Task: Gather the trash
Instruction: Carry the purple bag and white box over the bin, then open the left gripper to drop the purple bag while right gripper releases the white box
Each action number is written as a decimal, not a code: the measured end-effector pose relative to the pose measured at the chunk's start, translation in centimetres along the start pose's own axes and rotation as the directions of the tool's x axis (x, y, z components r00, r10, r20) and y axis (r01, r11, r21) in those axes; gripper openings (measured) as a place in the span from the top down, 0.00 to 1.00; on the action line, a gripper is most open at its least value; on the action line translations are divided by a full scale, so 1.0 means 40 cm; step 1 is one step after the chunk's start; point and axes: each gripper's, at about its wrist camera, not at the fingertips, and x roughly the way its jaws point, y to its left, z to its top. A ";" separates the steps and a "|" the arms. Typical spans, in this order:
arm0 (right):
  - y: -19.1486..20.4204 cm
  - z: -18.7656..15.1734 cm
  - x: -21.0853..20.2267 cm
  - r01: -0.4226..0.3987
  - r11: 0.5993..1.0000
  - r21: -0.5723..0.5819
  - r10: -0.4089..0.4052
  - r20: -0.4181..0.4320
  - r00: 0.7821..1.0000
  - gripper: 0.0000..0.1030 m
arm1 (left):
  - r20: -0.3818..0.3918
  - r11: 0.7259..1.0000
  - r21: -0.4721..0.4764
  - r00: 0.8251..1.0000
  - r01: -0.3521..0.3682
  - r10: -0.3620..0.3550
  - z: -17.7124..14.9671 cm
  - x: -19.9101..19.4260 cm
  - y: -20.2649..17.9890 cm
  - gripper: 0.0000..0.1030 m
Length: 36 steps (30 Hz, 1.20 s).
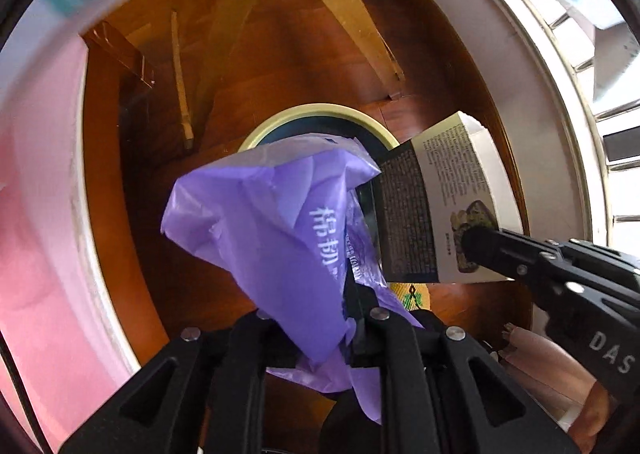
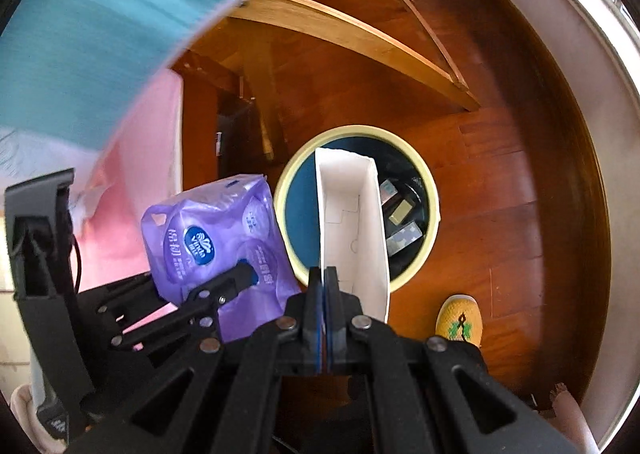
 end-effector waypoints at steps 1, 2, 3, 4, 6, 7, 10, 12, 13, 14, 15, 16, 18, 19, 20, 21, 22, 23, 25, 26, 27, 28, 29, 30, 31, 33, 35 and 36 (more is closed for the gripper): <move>-0.005 0.008 0.014 0.003 1.000 0.007 -0.003 -0.002 1.000 0.99 | 0.003 1.000 0.002 1.000 -0.006 0.006 0.010 0.014 0.004 0.87; -0.004 0.013 0.024 0.008 1.000 0.010 -0.008 -0.005 1.000 0.99 | 0.004 1.000 0.002 1.000 -0.011 0.011 0.020 0.022 0.004 0.83; -0.012 0.021 0.045 0.016 1.000 0.013 -0.016 -0.012 1.000 0.99 | 0.007 1.000 0.002 1.000 -0.013 0.013 0.027 0.033 0.010 0.81; -0.013 0.022 0.054 0.019 1.000 0.014 -0.019 -0.016 1.000 0.99 | 0.013 1.000 0.001 1.000 -0.011 0.011 0.039 0.047 0.014 0.75; -0.018 0.029 0.080 0.027 1.000 0.010 -0.026 -0.028 0.999 0.99 | 0.027 1.000 -0.001 0.999 -0.018 0.018 0.049 0.060 0.019 0.67; -0.014 0.030 0.082 0.029 1.000 0.005 -0.029 -0.033 0.999 0.99 | 0.032 1.000 -0.003 0.999 -0.024 0.024 0.052 0.063 0.022 0.57; -0.013 0.033 0.102 0.034 0.999 -0.014 -0.034 -0.044 0.998 0.98 | 0.045 0.999 -0.019 0.998 -0.041 0.042 0.053 0.073 0.032 0.30; -0.013 0.037 0.112 0.040 0.999 -0.023 -0.041 -0.044 0.998 0.98 | 0.029 0.998 -0.035 0.998 -0.056 0.057 0.052 0.085 0.043 0.22; -0.014 0.037 0.113 0.043 0.999 -0.024 -0.044 -0.045 0.998 0.97 | 0.018 0.997 -0.046 0.998 -0.058 0.058 0.048 0.092 0.049 0.18; -0.018 0.038 0.114 0.044 0.999 -0.022 -0.045 -0.045 0.998 0.97 | 0.018 0.997 -0.050 0.998 -0.059 0.060 0.045 0.093 0.053 0.18; -0.018 0.040 0.117 0.045 0.999 -0.021 -0.046 -0.046 0.998 0.97 | 0.019 0.997 -0.052 0.998 -0.064 0.065 0.040 0.094 0.057 0.18; -0.021 0.042 0.122 0.047 0.999 -0.020 -0.047 -0.048 0.998 0.97 | 0.020 0.996 -0.052 0.997 -0.074 0.075 0.035 0.095 0.060 0.18; -0.026 0.046 0.127 0.043 0.999 -0.020 -0.044 -0.050 0.998 0.97 | 0.023 0.994 -0.055 0.996 -0.089 0.091 0.024 0.090 0.064 0.18; -0.032 0.052 0.140 0.043 0.999 -0.022 -0.044 -0.050 0.998 0.97 | 0.024 0.994 -0.057 0.995 -0.095 0.096 0.018 0.083 0.067 0.18; -0.031 0.053 0.142 0.044 0.999 -0.026 -0.045 -0.050 0.998 0.97 | 0.024 0.993 -0.063 0.994 -0.101 0.103 0.010 0.079 0.071 0.18; -0.027 0.054 0.143 0.046 0.998 -0.031 -0.047 -0.051 0.998 0.97 | 0.024 0.992 -0.070 0.994 -0.104 0.106 0.004 0.073 0.069 0.18; -0.025 0.055 0.145 0.046 0.998 -0.034 -0.048 -0.053 0.997 0.97 | 0.024 0.991 -0.079 0.994 -0.108 0.110 -0.002 0.067 0.074 0.18; -0.020 0.056 0.147 0.047 0.998 -0.039 -0.049 -0.056 0.997 0.97 | 0.022 0.990 -0.088 0.993 -0.112 0.115 -0.011 0.062 0.082 0.18; -0.013 0.058 0.151 0.044 0.998 -0.048 -0.047 -0.061 0.997 0.97 | 0.019 0.987 -0.109 0.992 -0.120 0.123 -0.022 0.047 0.095 0.18; -0.008 0.058 0.152 0.045 0.997 -0.055 -0.048 -0.062 0.997 0.97 | 0.021 0.985 -0.119 0.992 -0.122 0.125 -0.028 0.040 0.100 0.17; 0.000 0.057 0.152 0.047 0.997 -0.067 -0.052 -0.064 0.997 0.97 | 0.022 0.984 -0.130 0.992 -0.122 0.126 -0.034 0.032 0.109 0.18; 0.003 0.058 0.154 0.048 0.996 -0.073 -0.053 -0.066 0.996 0.97 | 0.024 0.982 -0.144 0.992 -0.123 0.128 -0.039 0.022 0.115 0.18; 0.009 0.057 0.156 0.050 0.995 -0.081 -0.056 -0.068 0.996 0.97 | 0.028 0.980 -0.157 0.991 -0.122 0.128 -0.043 0.013 0.121 0.18; 0.016 0.057 0.157 0.051 0.995 -0.090 -0.057 -0.070 0.996 0.97 | 0.032 0.978 -0.167 0.991 -0.122 0.129 -0.045 0.006 0.128 0.18; 0.022 0.056 0.158 0.056 0.993 -0.100 -0.063 -0.071 0.995 0.97 | 0.038 0.976 -0.178 0.991 -0.122 0.131 -0.047 -0.002 0.133 0.18; 0.037 0.052 0.162 0.068 0.990 -0.126 -0.077 -0.073 0.994 0.92 | 0.048 0.973 -0.196 0.990 -0.123 0.135 -0.050 -0.016 0.140 0.18; 0.046 0.048 0.162 0.072 0.987 -0.141 -0.082 -0.072 0.994 0.74 | 0.055 0.970 -0.212 0.989 -0.121 0.135 -0.050 -0.028 0.147 0.17; 0.050 0.045 0.159 0.069 0.987 -0.147 -0.080 -0.072 0.994 0.69 | 0.057 0.969 -0.218 0.989 -0.120 0.135 -0.052 -0.033 0.148 0.17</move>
